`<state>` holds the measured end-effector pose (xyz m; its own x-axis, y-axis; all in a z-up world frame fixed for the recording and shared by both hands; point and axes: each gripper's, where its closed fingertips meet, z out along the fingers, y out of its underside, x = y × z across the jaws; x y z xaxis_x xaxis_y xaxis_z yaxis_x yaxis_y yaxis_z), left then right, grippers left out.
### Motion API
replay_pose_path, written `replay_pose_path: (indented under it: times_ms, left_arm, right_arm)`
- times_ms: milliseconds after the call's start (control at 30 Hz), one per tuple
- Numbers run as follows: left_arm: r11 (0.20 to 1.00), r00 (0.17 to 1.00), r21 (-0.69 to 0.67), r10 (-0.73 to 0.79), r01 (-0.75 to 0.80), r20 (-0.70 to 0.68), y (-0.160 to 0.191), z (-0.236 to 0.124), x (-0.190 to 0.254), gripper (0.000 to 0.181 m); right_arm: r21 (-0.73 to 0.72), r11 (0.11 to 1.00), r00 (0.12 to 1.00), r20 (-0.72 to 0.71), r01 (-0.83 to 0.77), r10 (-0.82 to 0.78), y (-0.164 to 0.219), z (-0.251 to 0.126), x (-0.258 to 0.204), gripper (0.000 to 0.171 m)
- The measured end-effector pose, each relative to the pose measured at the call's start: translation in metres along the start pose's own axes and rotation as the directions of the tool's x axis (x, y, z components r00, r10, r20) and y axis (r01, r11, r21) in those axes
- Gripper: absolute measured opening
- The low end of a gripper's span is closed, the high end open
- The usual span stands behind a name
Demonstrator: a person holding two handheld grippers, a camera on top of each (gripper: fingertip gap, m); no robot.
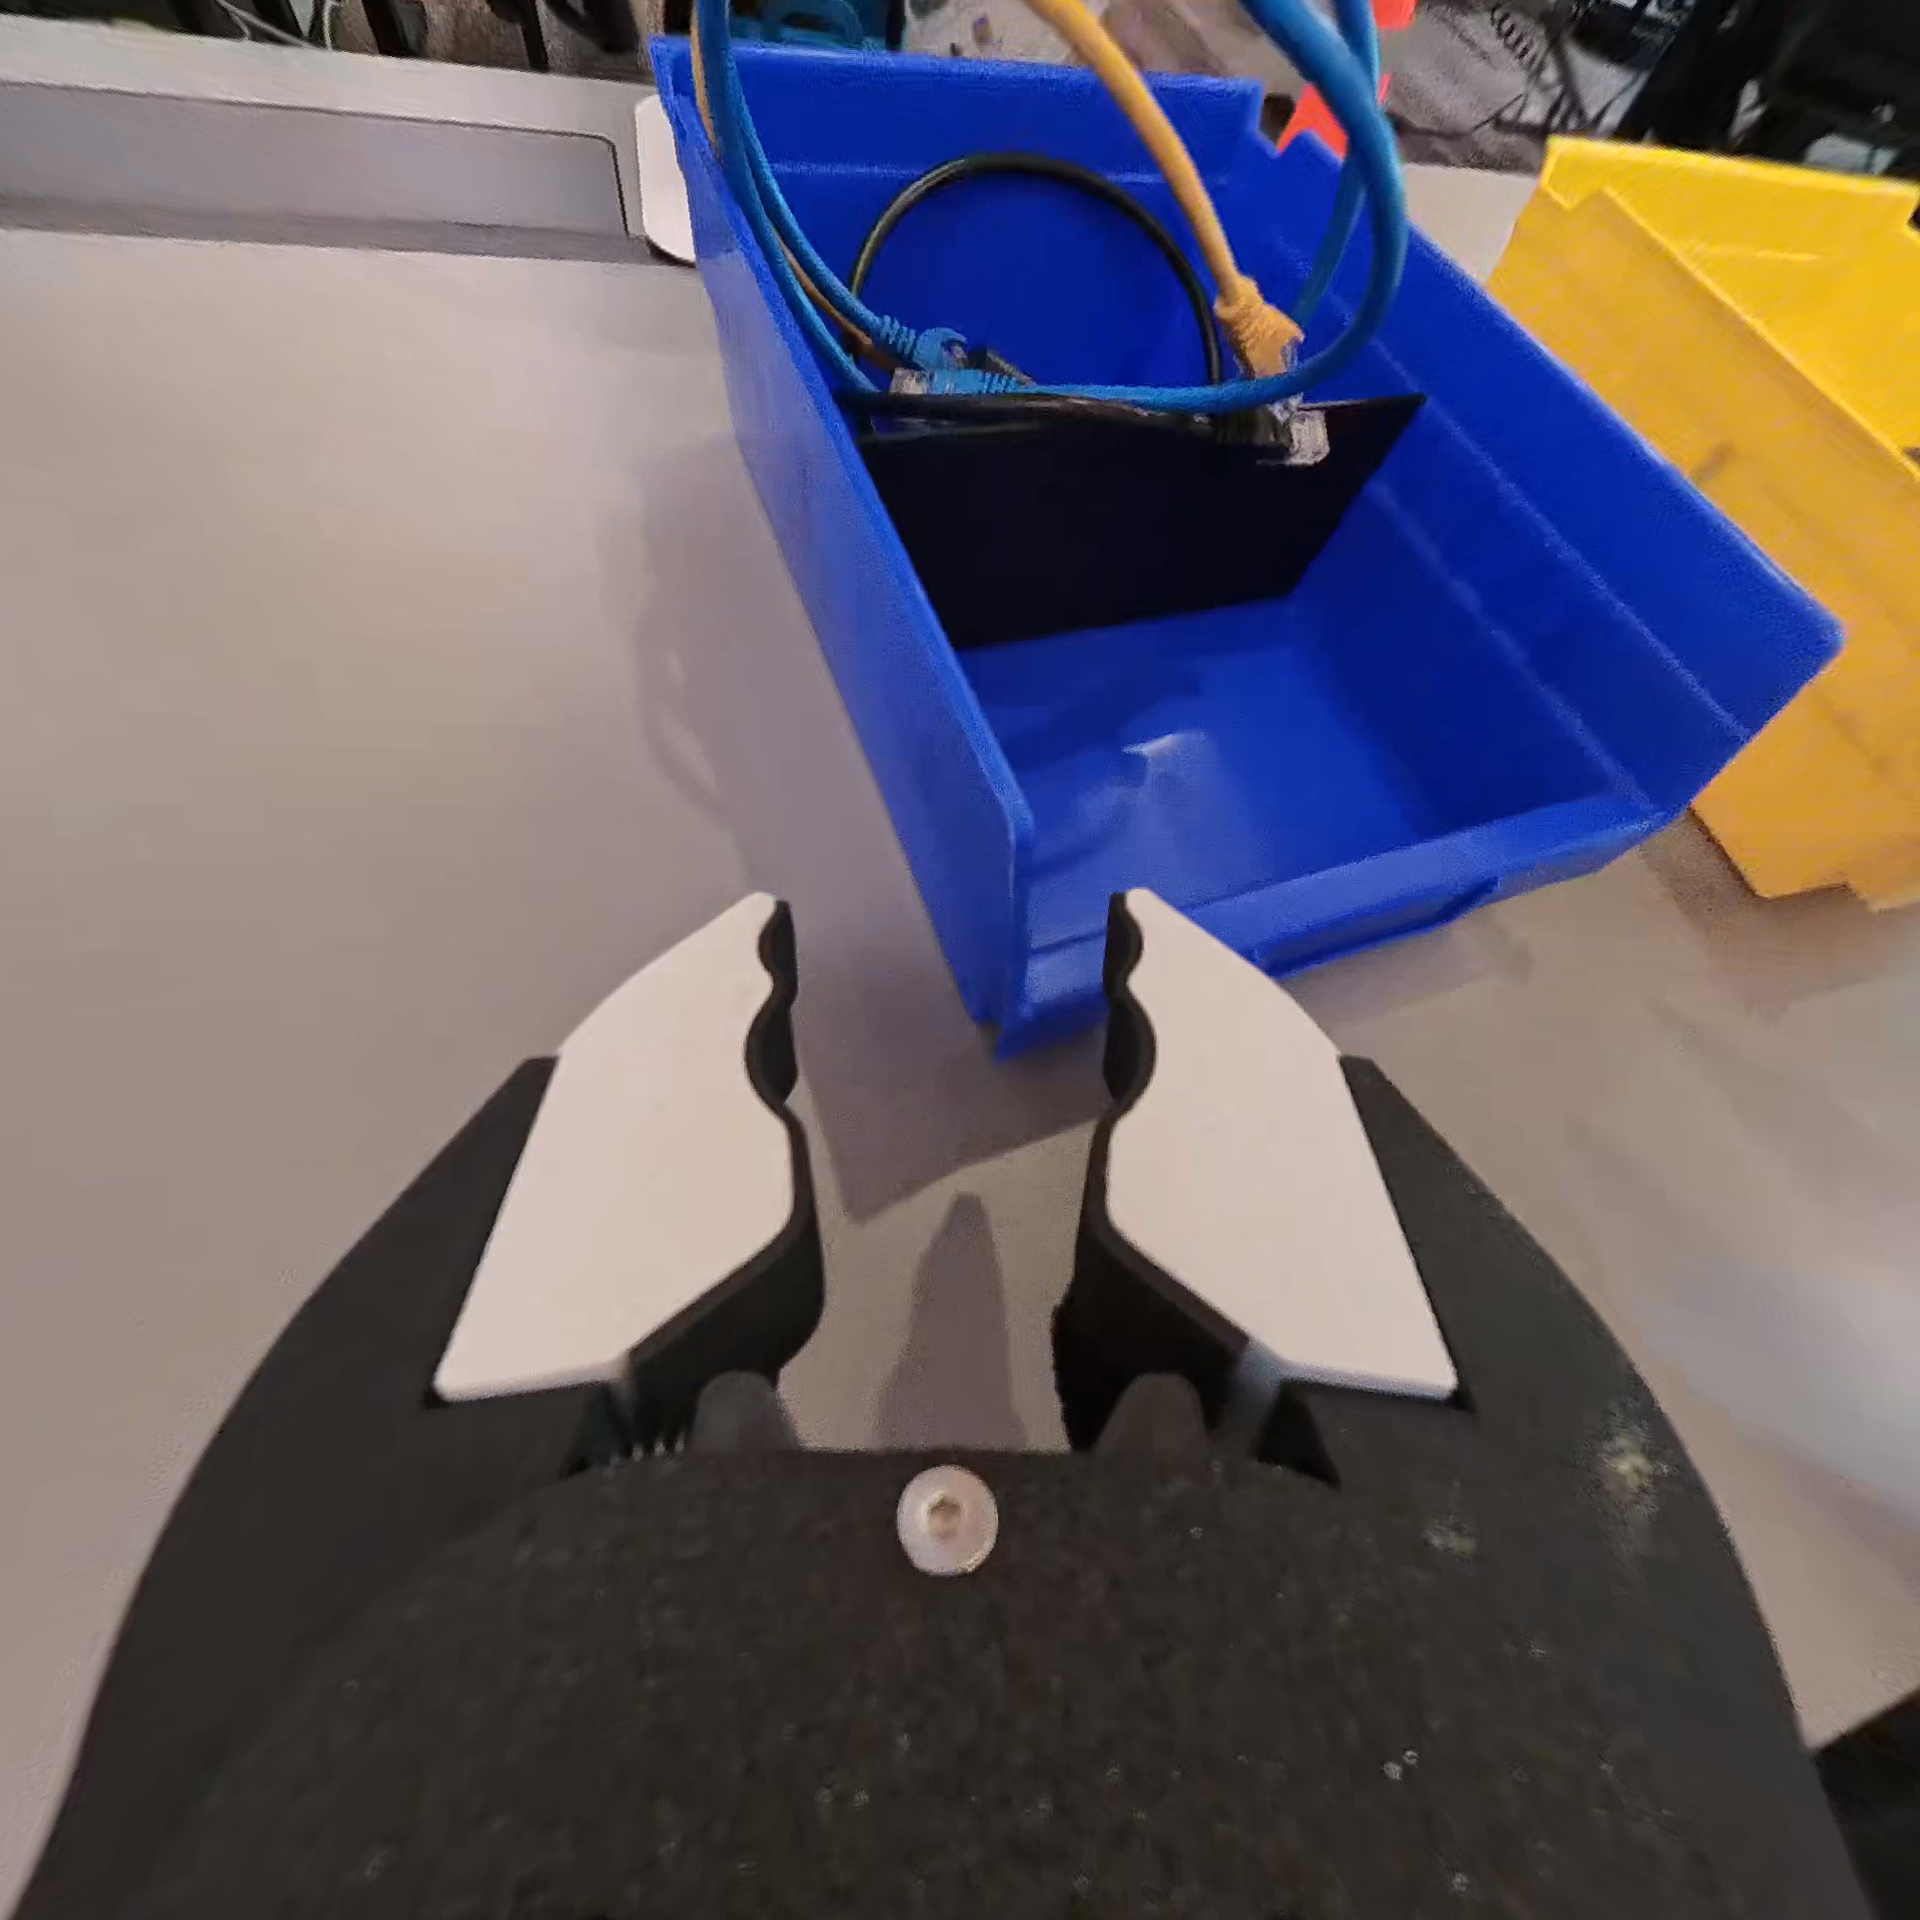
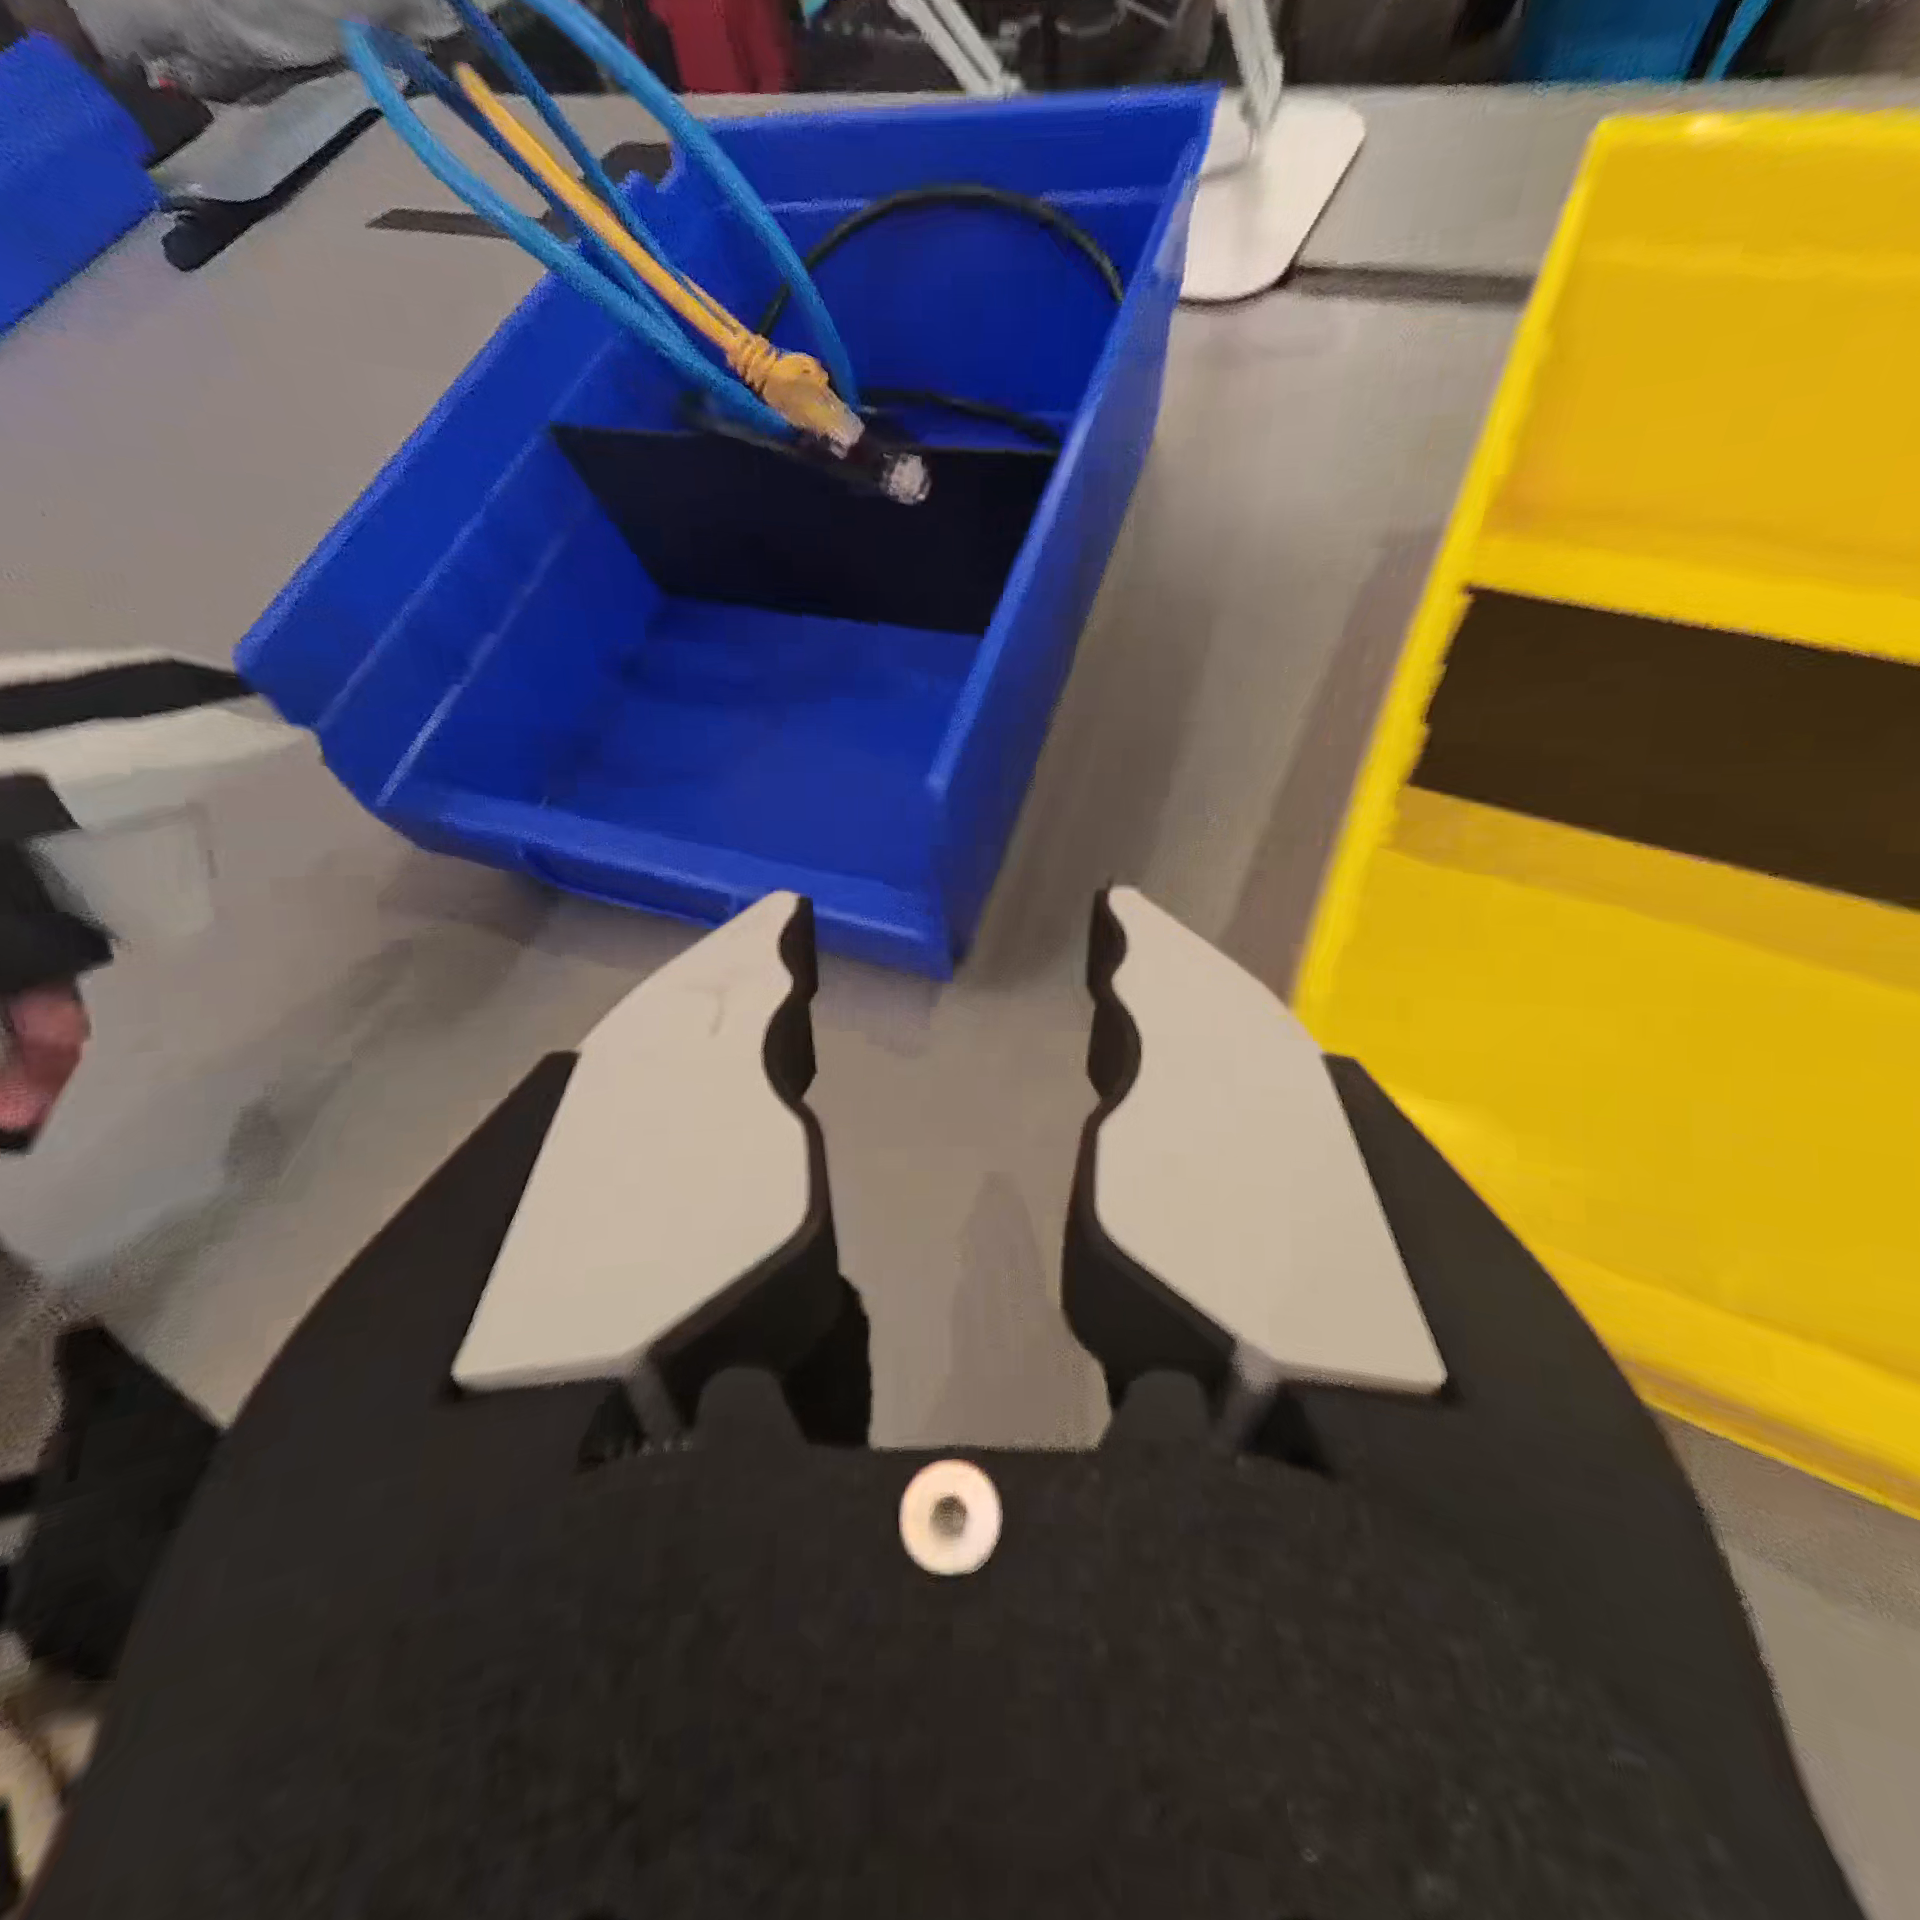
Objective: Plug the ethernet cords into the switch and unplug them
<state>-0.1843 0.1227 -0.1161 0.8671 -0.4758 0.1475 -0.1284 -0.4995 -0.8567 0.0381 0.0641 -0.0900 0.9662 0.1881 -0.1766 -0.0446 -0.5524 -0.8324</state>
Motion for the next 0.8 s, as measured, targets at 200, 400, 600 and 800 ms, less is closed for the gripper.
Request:
replay_pose_path:
  times_ms: [200,400,600,800]
  left_arm:
    - [1.000,1.000,-0.002,0.014,-0.014,0.005,-0.006,0.039,0.002,0.046]
    - [0.990,0.992,-0.078,0.121,-0.118,0.024,-0.003,0.041,-0.011,0.012]
    - [0.999,0.995,-0.048,0.017,-0.012,0.099,-0.013,0.007,-0.092,0.006]
    - [1.000,0.977,0.012,-0.020,0.018,0.210,-0.019,-0.039,-0.202,0.003]
  right_arm:
    - [-0.073,0.997,0.971,-0.240,-0.009,-0.009,0.011,0.075,0.013,0.038]
    - [-0.080,0.992,0.947,-0.312,-0.102,0.072,0.006,0.088,-0.003,0.003]
    - [0.009,0.996,0.948,-0.307,-0.083,0.082,-0.018,0.106,-0.087,0.004]
    - [0.097,0.994,0.965,-0.252,-0.052,0.075,-0.036,0.149,-0.196,0.005]
